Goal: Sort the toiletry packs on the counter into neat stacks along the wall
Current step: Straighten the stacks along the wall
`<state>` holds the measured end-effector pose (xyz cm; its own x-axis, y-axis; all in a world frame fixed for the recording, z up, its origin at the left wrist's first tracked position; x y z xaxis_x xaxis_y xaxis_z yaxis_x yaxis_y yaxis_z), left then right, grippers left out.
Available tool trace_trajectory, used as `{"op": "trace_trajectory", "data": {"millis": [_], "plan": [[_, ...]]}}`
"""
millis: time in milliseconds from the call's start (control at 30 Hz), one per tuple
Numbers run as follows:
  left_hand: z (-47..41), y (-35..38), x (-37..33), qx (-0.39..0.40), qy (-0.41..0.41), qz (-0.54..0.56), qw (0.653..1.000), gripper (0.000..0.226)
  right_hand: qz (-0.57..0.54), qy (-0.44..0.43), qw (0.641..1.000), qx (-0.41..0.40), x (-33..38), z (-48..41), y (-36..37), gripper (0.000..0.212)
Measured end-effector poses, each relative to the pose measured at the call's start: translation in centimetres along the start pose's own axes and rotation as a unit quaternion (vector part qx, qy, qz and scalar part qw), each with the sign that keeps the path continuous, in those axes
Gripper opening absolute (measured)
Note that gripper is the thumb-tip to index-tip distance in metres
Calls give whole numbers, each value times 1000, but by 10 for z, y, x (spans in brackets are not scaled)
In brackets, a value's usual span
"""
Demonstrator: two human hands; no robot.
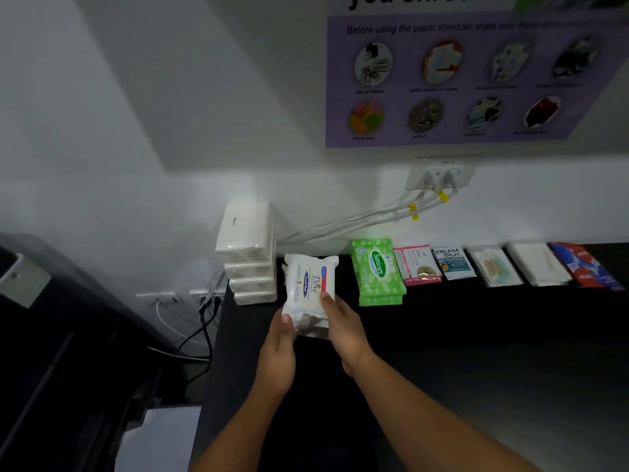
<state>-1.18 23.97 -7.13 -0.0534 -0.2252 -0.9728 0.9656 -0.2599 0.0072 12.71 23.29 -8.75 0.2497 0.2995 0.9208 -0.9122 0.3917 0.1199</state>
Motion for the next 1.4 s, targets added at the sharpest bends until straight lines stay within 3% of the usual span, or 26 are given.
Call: {"op": "trace_trajectory", "data": {"millis": [267,433,600,1100,1400], "plan": [[46,-4,21,20,-23,-28,999,36,12,-12,1000,7,-33,48,-19,33],[27,-11,11,17,-36,-34,999,46,21,-23,999,10,-22,58,-36,37],[18,25,-12,99,-45,29,994,32,40,-60,997,25,-10,64,-27,35],[-46,44,-10,22,-31,93,995,31,76,-51,996,6,24,10,-30,34],[-101,60,-21,27,-45,123,991,35,83,-33,995,-49,51,-39,-37,32]]}}
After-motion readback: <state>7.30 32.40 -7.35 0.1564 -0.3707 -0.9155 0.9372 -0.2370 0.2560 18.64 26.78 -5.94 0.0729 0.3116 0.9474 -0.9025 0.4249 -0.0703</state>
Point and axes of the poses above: each hand's wrist, its own z-axis away from the middle knuckle, its own y-axis out of the palm, x = y × z, the point moved 8 cm from there along -z, towards the middle knuckle, and after that the axes turned 5 degrees about z, right-handed, at the moved point
